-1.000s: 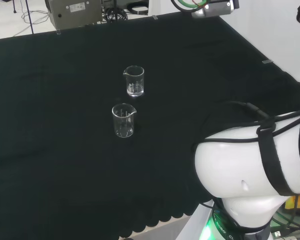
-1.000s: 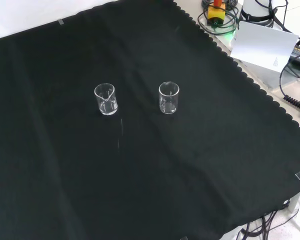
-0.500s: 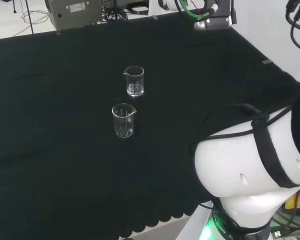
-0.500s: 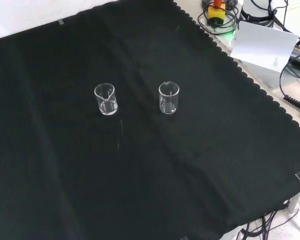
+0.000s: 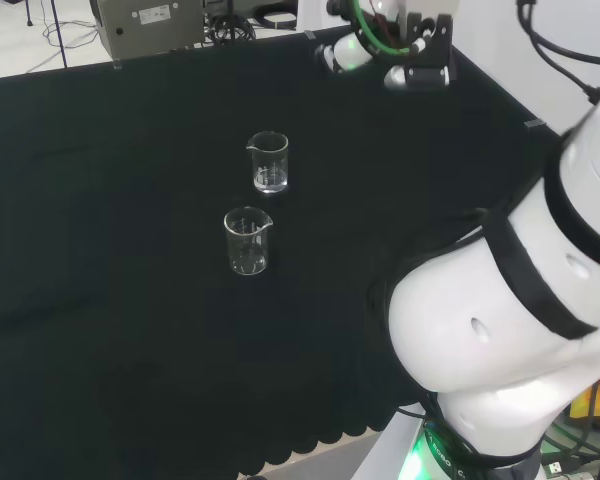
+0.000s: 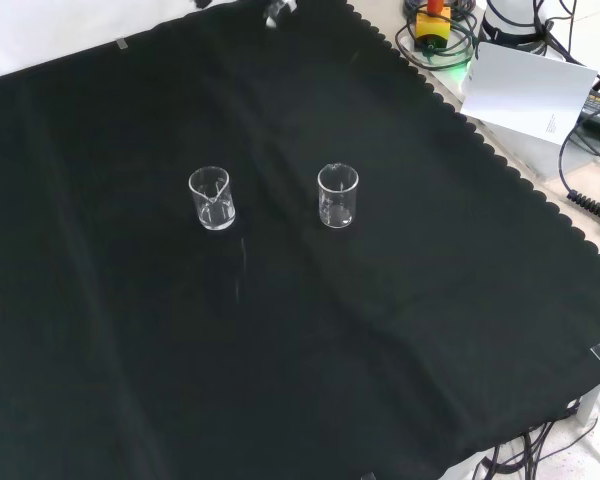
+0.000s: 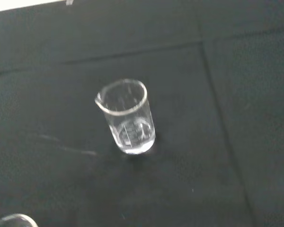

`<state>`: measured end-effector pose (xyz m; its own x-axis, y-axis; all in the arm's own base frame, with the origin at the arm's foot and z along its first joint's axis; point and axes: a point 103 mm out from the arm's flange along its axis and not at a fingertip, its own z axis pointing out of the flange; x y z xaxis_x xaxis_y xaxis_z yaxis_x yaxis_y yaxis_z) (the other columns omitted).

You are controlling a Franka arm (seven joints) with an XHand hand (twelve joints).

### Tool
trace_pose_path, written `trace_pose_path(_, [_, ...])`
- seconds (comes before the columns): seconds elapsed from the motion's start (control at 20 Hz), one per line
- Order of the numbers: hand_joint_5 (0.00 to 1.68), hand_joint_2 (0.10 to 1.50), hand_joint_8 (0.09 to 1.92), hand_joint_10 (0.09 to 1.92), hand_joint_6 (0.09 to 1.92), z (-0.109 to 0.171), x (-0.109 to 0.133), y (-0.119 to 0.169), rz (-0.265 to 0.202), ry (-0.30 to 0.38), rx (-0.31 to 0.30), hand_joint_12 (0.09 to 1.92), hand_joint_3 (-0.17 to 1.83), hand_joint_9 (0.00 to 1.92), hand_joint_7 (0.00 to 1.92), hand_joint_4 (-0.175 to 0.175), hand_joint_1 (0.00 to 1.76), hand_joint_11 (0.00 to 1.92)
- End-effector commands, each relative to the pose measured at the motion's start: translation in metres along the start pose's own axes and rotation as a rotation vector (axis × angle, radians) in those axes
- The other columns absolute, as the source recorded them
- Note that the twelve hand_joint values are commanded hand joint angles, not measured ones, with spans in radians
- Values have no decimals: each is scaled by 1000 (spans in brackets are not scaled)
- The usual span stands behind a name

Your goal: Pick up the beaker on the right.

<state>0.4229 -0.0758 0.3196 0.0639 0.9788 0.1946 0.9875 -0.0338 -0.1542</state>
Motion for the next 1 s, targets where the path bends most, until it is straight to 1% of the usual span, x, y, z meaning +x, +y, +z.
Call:
trace_pose_path(0.05, [299, 798, 662, 717, 87, 63, -32, 105, -51, 135, -9, 1314, 515, 243, 88, -39, 677, 0])
trace_pose_path(0.15, [296, 765, 674, 726, 87, 78, -30, 119, -64, 161, 8, 1329, 540, 251, 95, -39, 707, 0])
trace_pose_path(0.25, [296, 731, 684, 731, 87, 91, -29, 131, -81, 170, 28, 1337, 565, 253, 98, -39, 736, 0])
trace_pose_path(0.5, [287, 682, 682, 720, 87, 115, -27, 156, -101, 197, 52, 1324, 600, 203, 66, -41, 770, 0])
trace_pose_path(0.75, [291, 652, 682, 723, 87, 131, -28, 173, -116, 219, 80, 1314, 601, 201, 62, -44, 770, 0])
trace_pose_path(0.9, [301, 636, 685, 725, 87, 141, -24, 178, -145, 229, 110, 1304, 606, 203, 70, -46, 769, 0])
trace_pose_path(1.0, [304, 623, 684, 725, 87, 151, -22, 181, -160, 244, 115, 1293, 612, 203, 70, -46, 771, 0])
